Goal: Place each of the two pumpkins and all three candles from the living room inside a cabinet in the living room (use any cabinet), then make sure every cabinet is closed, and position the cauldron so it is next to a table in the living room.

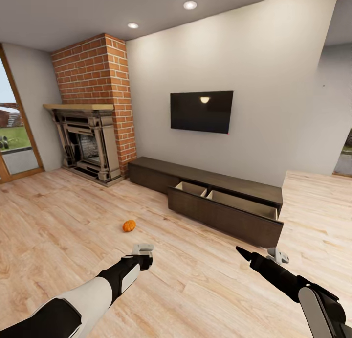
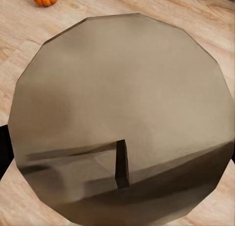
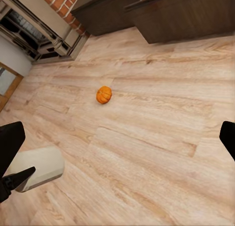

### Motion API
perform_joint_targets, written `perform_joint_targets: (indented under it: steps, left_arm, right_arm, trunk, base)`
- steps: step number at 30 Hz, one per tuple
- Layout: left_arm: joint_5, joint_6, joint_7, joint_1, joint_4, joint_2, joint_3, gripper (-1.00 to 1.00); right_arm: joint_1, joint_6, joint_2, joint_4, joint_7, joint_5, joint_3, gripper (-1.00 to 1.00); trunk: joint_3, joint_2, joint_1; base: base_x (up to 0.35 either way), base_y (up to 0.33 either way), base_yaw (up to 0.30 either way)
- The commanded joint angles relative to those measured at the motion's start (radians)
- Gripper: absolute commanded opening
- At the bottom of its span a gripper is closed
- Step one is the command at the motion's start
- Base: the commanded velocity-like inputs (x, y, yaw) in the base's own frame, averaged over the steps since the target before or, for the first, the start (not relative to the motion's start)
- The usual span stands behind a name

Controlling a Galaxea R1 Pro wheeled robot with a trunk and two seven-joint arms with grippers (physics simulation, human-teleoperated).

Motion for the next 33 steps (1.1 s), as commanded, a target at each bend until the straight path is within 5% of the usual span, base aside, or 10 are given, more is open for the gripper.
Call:
perform_joint_targets:
  steps: [1,6,15,33]
  left_arm:
    - [0.008,0.005,0.007,0.0,-0.002,0.0,-0.008,-1.0]
    - [0.008,0.005,0.007,0.0,-0.002,-0.001,-0.009,-1.0]
    - [0.008,0.005,0.007,0.0,-0.002,-0.001,-0.01,-1.0]
    - [0.008,0.003,0.006,0.0,-0.002,-0.001,-0.01,-1.0]
  right_arm:
    - [-0.001,0.005,0.0,0.0,0.005,0.001,-0.002,1.0]
    - [-0.001,0.007,0.0,-0.002,0.005,-0.003,0.0,1.0]
    - [-0.001,0.01,-0.005,-0.003,0.004,-0.136,-0.001,1.0]
    - [-0.001,0.01,-0.005,-0.003,0.003,-0.15,-0.002,1.0]
  trunk:
    - [0.002,0.007,-0.004]
    - [0.018,0.042,-0.023]
    - [0.043,0.098,-0.054]
    - [0.043,0.098,-0.054]
  base:
    - [0.0,0.0,-0.019]
    - [0.0,0.0,-0.006]
    - [0.0,0.0,0.0]
    - [0.0,0.0,0.0]
